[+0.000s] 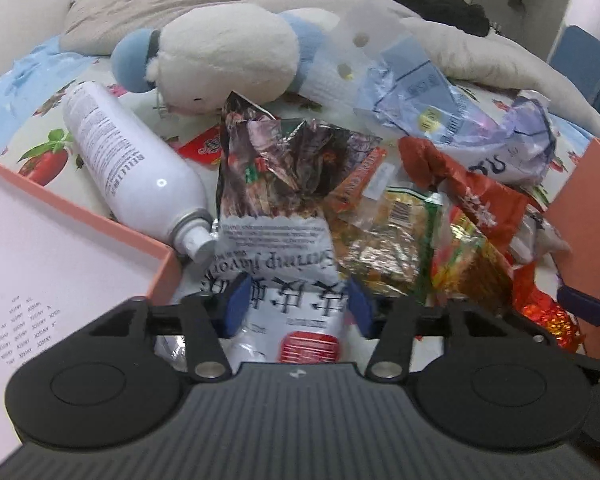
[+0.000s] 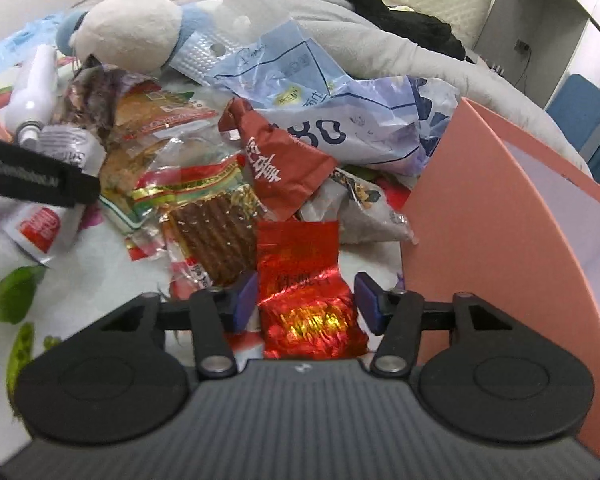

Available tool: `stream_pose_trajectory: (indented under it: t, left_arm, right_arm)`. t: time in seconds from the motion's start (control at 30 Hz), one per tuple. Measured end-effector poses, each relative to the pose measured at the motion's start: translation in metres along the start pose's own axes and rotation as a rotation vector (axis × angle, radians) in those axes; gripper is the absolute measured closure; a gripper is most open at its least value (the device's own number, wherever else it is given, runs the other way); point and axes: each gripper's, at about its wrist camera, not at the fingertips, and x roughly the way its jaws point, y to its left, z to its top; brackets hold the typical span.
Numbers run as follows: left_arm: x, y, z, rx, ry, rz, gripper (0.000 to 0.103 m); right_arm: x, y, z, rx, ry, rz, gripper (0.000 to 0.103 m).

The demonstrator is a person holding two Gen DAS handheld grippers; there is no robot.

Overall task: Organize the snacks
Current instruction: 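Grasp the red foil tea packet with the right tool while the left tool grasps the shrimp-flavor bag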

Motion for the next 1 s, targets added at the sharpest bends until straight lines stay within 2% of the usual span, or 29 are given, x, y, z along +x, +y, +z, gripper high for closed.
stream_pose_trajectory:
  t: [0.03, 0.07, 0.1, 0.33, 0.77, 0.93, 1.0]
  left_arm:
    - [-0.003, -0.003, 0.0, 0.012, -0.005, 0.0, 0.057]
    - [-0.005, -0.006, 0.0, 0.024, -0.008, -0.003, 0.068]
    - [-0.007, -0.009, 0.0, 0.033, -0.01, -0.008, 0.072]
    - [-0.029, -0.014, -0.01, 0.067, -0.031, -0.018, 0.09]
    - [-0.11, -0.013, -0.058, 0.033, -0.022, -0.064, 0.095]
    - [-0.146, -0.004, -0.079, -0.055, 0.02, -0.089, 0.095]
    - [-0.163, -0.004, -0.088, -0.049, 0.021, -0.085, 0.095]
  right_arm:
    - [-0.002, 0.001, -0.001, -0.001, 0.0, 0.007, 0.05]
    - [-0.004, 0.001, -0.002, 0.004, 0.002, 0.016, 0.05]
    - [-0.007, 0.001, -0.003, 0.011, 0.005, 0.028, 0.05]
    - [-0.034, 0.007, -0.016, 0.016, 0.01, 0.064, 0.05]
    - [-0.1, 0.008, -0.047, 0.026, -0.02, 0.141, 0.05]
    - [-0.126, 0.004, -0.057, 0.037, -0.04, 0.153, 0.05]
    - [-0.135, 0.003, -0.061, 0.034, -0.041, 0.162, 0.05]
